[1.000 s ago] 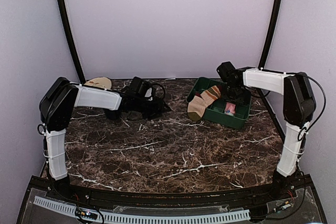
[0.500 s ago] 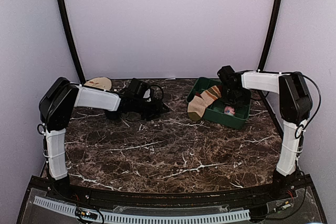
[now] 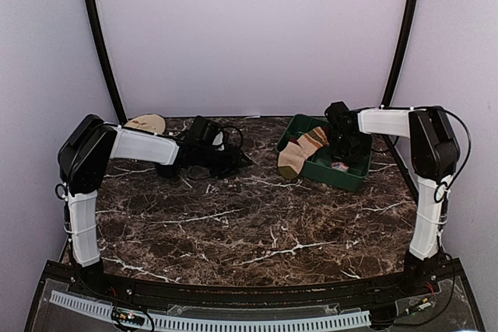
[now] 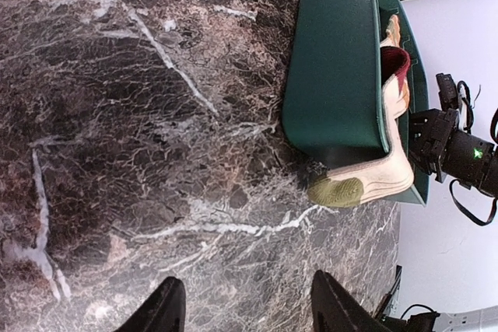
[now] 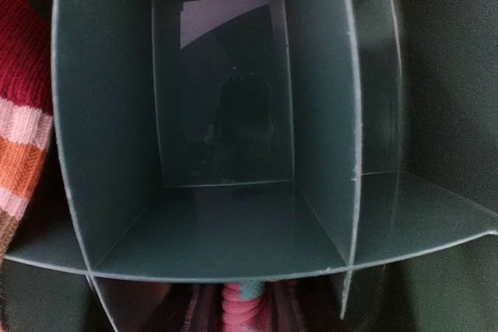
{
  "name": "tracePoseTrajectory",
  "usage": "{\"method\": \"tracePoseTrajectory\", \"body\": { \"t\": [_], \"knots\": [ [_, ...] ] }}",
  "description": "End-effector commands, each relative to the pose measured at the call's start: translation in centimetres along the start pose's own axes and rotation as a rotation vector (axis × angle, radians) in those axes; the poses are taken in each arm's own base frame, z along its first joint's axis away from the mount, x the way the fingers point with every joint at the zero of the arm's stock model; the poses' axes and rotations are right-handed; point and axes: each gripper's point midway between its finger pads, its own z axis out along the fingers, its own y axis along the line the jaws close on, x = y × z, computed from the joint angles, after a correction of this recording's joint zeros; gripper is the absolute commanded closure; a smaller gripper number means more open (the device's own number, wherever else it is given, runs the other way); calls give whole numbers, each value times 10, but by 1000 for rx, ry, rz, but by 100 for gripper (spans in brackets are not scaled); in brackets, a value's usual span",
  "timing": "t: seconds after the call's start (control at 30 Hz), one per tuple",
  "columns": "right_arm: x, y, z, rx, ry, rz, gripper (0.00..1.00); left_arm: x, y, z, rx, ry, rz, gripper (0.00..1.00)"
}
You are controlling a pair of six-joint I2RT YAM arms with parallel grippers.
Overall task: Roll the socks
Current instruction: Adjust the sock in the storage box.
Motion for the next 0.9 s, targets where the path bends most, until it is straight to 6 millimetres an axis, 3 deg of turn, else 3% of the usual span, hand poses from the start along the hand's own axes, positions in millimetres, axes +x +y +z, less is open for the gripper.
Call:
{"method": "tracePoseTrajectory", "body": {
  "t": [0.0,0.13,0.33,0.73,0.87],
  "knots": [
    [21,-13,15,57,86,-23,73,-6,-9,-13,29,-23,4,42],
    [-4,-7,-6,36,18,-20,62,-7,-9,-15,25,-30,4,42],
    [-40,3,-44,-20,-84,-17,55,-9,-11,-18,23,-41,-4,42],
    [-52,3,-78,-99,-157,-22,53,-6,-9,-23,11,-54,-14,42],
    [-55,30,-106,-241,-212,-65,52,-2,-10,-24,19,-46,-6,41]
  ]
}}
